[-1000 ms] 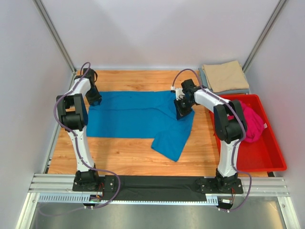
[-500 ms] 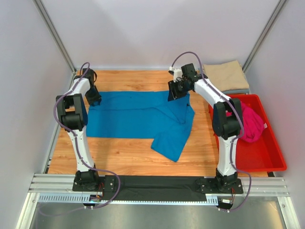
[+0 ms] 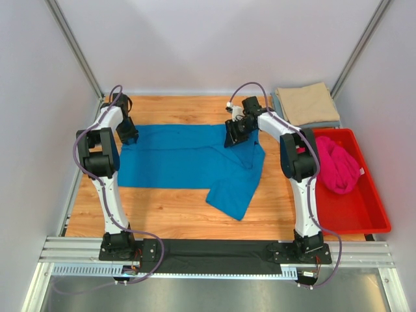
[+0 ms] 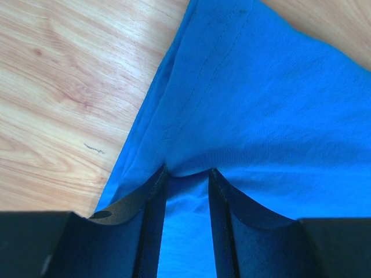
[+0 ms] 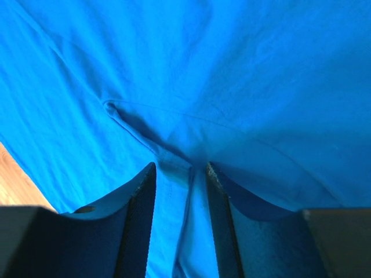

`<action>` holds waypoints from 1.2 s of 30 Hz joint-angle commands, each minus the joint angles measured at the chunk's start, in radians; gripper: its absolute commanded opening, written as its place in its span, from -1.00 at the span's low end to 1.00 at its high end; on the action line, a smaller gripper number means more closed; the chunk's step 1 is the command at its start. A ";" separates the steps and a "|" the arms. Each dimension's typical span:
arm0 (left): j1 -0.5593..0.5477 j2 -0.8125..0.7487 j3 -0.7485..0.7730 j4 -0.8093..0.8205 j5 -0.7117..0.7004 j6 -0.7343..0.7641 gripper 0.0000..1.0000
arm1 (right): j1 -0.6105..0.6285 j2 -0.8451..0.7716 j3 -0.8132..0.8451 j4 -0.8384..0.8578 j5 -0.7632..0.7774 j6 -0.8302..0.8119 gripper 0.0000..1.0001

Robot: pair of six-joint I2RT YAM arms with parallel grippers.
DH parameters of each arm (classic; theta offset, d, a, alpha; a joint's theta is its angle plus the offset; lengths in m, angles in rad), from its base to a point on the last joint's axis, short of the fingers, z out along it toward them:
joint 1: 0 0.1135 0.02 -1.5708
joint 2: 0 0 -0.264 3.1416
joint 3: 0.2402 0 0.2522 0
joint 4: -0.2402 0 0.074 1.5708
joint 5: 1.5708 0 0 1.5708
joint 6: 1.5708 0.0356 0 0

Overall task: Fold and stack the t-shirts
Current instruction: Fold the tshirt

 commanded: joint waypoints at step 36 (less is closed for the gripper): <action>0.002 0.012 -0.006 -0.039 -0.013 -0.012 -0.17 | 0.210 -0.230 -0.240 0.084 0.188 0.107 -0.98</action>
